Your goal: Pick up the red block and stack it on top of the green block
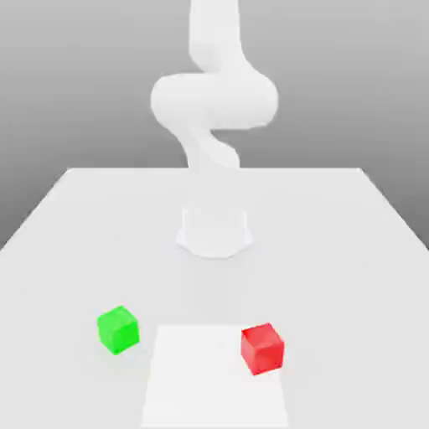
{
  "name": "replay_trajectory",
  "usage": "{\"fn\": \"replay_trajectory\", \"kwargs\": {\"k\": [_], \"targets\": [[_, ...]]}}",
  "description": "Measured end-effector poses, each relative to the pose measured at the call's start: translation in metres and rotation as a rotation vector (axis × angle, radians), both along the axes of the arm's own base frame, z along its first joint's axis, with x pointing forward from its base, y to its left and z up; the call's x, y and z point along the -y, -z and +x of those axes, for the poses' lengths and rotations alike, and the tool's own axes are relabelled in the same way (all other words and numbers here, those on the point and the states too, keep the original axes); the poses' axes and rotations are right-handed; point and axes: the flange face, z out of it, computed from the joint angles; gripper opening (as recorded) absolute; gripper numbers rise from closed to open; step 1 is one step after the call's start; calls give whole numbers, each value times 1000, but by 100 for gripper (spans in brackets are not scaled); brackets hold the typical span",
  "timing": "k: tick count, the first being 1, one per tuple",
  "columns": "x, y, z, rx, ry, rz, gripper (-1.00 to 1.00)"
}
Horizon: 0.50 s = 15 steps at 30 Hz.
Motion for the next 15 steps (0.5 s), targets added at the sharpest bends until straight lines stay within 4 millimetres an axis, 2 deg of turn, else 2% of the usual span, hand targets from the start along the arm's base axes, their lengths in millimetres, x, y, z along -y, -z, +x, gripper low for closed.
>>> {"fn": "replay_trajectory", "kwargs": {"k": [3, 7, 11, 15], "targets": [[-11, 74, 36, -116, -56, -4, 0], [-29, 170, 61, -259, -123, -21, 0], [-47, 264, 64, -399, -187, -48, 0], [-61, 354, 47, -538, -248, -87, 0]]}}
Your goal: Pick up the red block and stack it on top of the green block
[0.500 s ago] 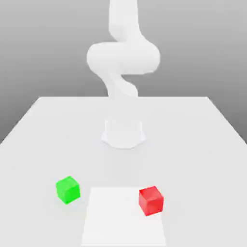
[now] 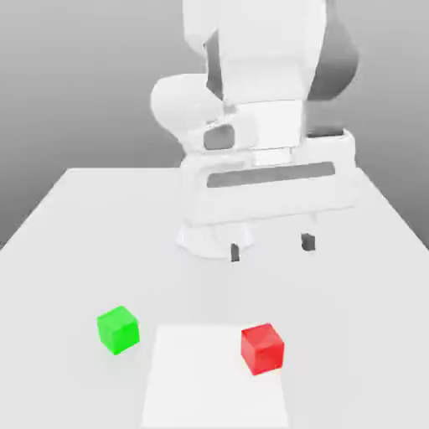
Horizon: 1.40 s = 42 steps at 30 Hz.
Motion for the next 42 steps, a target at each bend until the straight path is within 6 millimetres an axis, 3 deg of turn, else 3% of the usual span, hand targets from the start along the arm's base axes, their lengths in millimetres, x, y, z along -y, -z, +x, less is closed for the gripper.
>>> {"fn": "replay_trajectory", "kwargs": {"k": [4, 10, 11, 18, 24, 29, 34, 36, 42], "targets": [[-8, 80, -35, -131, -68, -50, 0], [-8, 148, -43, -162, -82, -62, 0], [-8, 158, -44, -162, -81, -62, -100], [-8, 160, -44, -162, -81, -63, -100], [-8, 107, -44, -162, -81, -62, -100], [106, 80, -48, -165, 195, -50, -100], [206, 63, -88, -173, 462, -21, -100], [224, 68, -98, -174, 518, -10, -100], [230, 112, -100, -174, 534, -5, -100]]}}
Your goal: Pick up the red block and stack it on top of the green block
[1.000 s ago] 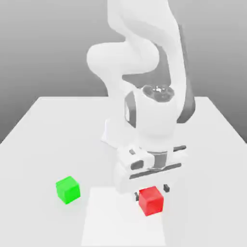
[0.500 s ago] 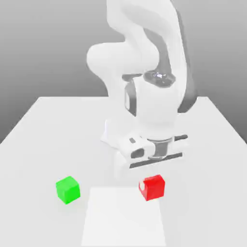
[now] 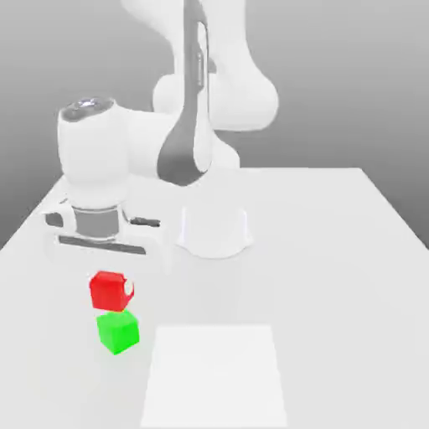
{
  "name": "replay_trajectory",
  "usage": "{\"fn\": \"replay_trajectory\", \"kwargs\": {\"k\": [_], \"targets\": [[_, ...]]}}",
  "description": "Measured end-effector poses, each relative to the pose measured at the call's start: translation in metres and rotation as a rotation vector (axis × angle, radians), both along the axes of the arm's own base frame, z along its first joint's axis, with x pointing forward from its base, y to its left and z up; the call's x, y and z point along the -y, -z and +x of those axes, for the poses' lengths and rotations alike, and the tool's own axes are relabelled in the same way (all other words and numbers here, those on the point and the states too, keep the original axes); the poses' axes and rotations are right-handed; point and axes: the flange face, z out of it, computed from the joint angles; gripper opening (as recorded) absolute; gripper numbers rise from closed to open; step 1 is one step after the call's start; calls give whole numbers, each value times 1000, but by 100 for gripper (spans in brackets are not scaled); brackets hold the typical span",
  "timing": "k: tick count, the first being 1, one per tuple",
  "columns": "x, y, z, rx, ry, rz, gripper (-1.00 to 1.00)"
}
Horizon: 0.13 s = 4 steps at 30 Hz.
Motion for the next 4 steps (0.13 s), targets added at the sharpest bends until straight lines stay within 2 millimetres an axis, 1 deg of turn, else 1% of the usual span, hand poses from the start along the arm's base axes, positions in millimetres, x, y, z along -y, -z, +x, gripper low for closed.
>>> {"fn": "replay_trajectory", "kwargs": {"k": [1, 2, 4], "targets": [[0, 9, -1, -2, 1, -2, -100], [0, 14, -2, -3, 2, -3, 100], [0, 14, -2, -3, 2, -3, 100]]}}
